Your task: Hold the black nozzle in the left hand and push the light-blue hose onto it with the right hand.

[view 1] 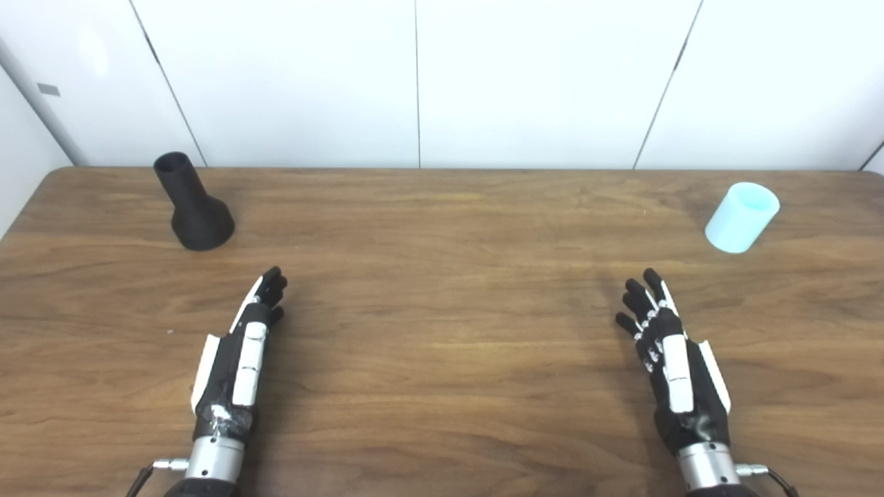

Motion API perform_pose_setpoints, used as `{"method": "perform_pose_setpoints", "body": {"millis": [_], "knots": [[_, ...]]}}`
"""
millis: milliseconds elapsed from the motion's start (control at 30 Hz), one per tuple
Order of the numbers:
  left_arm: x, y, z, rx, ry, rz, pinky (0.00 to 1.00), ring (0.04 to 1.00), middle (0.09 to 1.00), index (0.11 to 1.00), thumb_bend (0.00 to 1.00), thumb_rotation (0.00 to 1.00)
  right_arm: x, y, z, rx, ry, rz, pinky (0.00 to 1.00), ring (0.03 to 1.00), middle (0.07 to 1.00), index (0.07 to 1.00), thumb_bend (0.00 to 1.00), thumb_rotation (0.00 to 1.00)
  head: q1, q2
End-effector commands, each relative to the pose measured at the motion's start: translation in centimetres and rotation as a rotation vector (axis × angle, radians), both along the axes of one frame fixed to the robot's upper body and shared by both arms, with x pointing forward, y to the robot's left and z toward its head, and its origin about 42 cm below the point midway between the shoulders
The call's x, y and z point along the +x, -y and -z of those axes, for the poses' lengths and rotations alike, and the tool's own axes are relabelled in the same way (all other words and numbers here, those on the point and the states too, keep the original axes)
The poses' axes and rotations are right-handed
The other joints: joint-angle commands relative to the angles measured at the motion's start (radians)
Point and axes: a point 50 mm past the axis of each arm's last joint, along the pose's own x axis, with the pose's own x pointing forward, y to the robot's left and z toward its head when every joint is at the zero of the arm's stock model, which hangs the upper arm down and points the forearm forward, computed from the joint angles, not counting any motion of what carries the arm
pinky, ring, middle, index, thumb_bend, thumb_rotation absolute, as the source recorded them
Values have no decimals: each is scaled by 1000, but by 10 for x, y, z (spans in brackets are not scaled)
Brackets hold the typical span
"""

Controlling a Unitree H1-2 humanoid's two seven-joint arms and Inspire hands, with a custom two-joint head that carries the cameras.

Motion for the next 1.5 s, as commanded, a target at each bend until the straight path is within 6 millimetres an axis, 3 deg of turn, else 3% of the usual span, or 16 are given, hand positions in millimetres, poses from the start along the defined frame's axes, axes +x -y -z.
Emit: {"method": "perform_pose_setpoints", "body": {"millis": [0, 500, 667, 1067, 1300, 1467], "knots": [[-4, -9, 3, 33, -32, 1, 988, 975, 948, 954, 436, 954, -6, -4, 10, 11, -35, 2, 933, 943, 938, 976, 645, 1000, 0, 2], [-4, -9, 3, 39, -37, -3, 976, 969, 943, 949, 455, 952, -6, -5, 8, 10, -38, -6, 944, 948, 942, 980, 639, 1000, 3, 0], [-5, -8, 2, 57, -37, 3, 977, 968, 941, 946, 457, 963, -6, -3, 9, 3, -38, -7, 947, 950, 944, 983, 636, 1000, 60, -26], [-10, 6, 9, 126, -70, 6, 993, 957, 939, 944, 469, 1000, -7, 12, 22, -7, -55, -16, 998, 977, 964, 1000, 610, 1000, 238, -144], [-10, 14, 16, 46, -83, -9, 1000, 984, 950, 943, 432, 923, -7, 16, 26, -10, -62, -29, 1000, 997, 983, 1000, 587, 1000, 297, -192], [-9, 16, 19, 56, -67, 7, 1000, 987, 956, 952, 423, 928, -6, 15, 27, 9, -58, -30, 1000, 984, 981, 1000, 606, 1000, 301, -199]]}}
